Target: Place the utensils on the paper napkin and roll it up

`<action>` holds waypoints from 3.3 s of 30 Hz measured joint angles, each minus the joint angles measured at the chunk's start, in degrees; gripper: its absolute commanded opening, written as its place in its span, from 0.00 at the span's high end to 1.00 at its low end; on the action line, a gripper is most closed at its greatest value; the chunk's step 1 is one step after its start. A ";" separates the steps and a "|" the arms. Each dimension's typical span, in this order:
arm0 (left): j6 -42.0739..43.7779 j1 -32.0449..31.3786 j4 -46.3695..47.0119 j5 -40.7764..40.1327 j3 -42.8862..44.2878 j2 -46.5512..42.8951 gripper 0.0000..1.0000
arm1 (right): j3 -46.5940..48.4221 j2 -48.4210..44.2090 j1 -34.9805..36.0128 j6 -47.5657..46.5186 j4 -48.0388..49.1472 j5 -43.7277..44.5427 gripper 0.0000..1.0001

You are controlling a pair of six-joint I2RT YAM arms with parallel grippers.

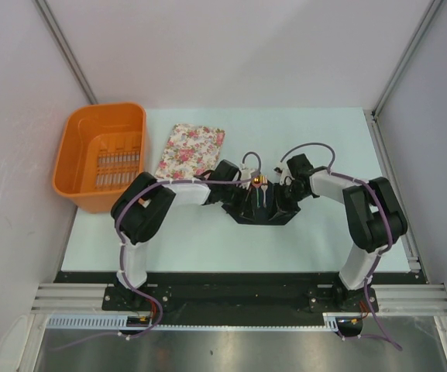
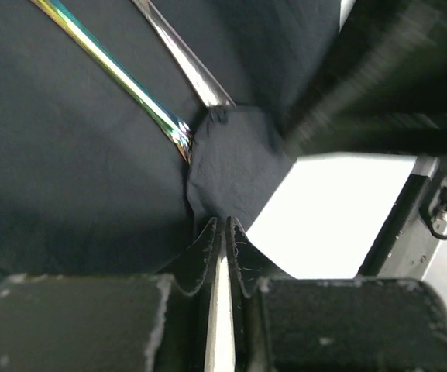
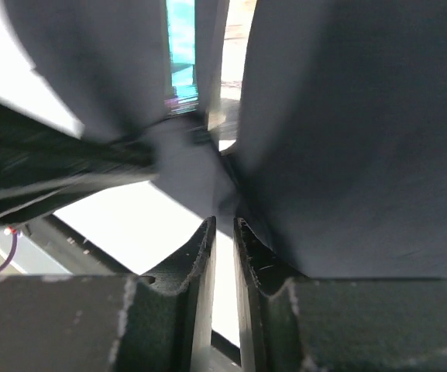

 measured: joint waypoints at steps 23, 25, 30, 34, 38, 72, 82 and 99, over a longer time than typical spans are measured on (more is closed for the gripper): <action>-14.38 0.33 22.56 8.90 -6.16 -1.01 0.85 | 2.54 4.28 -0.76 0.17 -2.38 0.85 0.83; -16.70 0.39 24.98 9.55 -6.16 0.59 0.86 | 2.60 4.33 -0.76 0.15 -2.45 0.83 0.83; -22.75 0.76 32.44 10.69 -6.58 3.78 0.86 | 2.84 4.39 -0.79 0.13 -2.78 0.83 0.83; -27.30 1.51 38.23 11.41 -7.43 6.10 0.87 | 3.02 4.46 -0.79 0.09 -2.91 0.90 0.82; -30.27 2.40 41.16 11.50 -8.02 8.07 0.87 | 3.13 4.46 -0.79 -0.04 -2.93 1.16 0.82; -31.47 3.43 41.66 11.45 -8.28 10.45 0.91 | 6.69 1.84 -12.98 -4.66 -7.52 7.82 0.31; -31.45 3.50 41.24 11.47 -8.28 10.45 0.91 | 6.64 6.45 -13.03 -2.82 -6.27 -4.79 0.36; -31.43 3.52 41.22 11.47 -8.28 10.45 0.91 | 0.39 4.66 -15.89 2.05 -0.72 -19.67 0.53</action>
